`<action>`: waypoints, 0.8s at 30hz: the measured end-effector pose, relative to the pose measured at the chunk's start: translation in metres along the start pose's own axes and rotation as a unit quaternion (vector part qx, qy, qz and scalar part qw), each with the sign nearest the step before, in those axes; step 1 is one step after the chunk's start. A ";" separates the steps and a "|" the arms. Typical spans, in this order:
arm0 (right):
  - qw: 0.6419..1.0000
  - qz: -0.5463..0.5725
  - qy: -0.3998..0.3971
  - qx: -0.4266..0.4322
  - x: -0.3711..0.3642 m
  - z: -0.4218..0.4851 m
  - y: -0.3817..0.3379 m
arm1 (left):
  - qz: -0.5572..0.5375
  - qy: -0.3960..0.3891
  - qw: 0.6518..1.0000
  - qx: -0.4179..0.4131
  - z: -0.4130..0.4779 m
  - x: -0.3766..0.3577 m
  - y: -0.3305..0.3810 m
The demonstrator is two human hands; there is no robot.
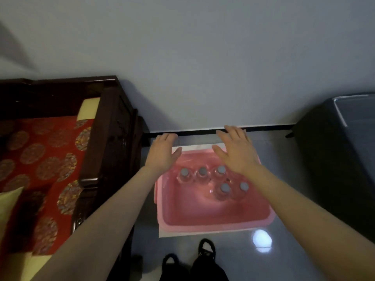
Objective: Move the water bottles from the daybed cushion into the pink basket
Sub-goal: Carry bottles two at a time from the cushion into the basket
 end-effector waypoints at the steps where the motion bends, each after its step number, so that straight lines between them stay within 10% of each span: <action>1: 1.000 0.005 0.016 0.006 0.012 0.007 -0.012 | -0.005 0.015 1.000 0.007 -0.003 0.017 -0.003; 14: 0.969 0.144 0.058 0.191 0.048 0.047 -0.327 | -0.013 0.276 0.944 0.180 -0.232 0.286 -0.208; 24: 0.924 0.186 0.016 0.334 -0.022 -0.004 -0.616 | -0.016 0.333 0.870 0.362 -0.489 0.377 -0.399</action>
Point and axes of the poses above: each hand's wrist, its own z-axis towards the middle knuckle, its own x-axis out of the back of the hand, y = z × x, the point moved 4 cm from there along z, towards the middle knuckle, and after that the axes turned 12 degrees about x, right-handed, at the moved point
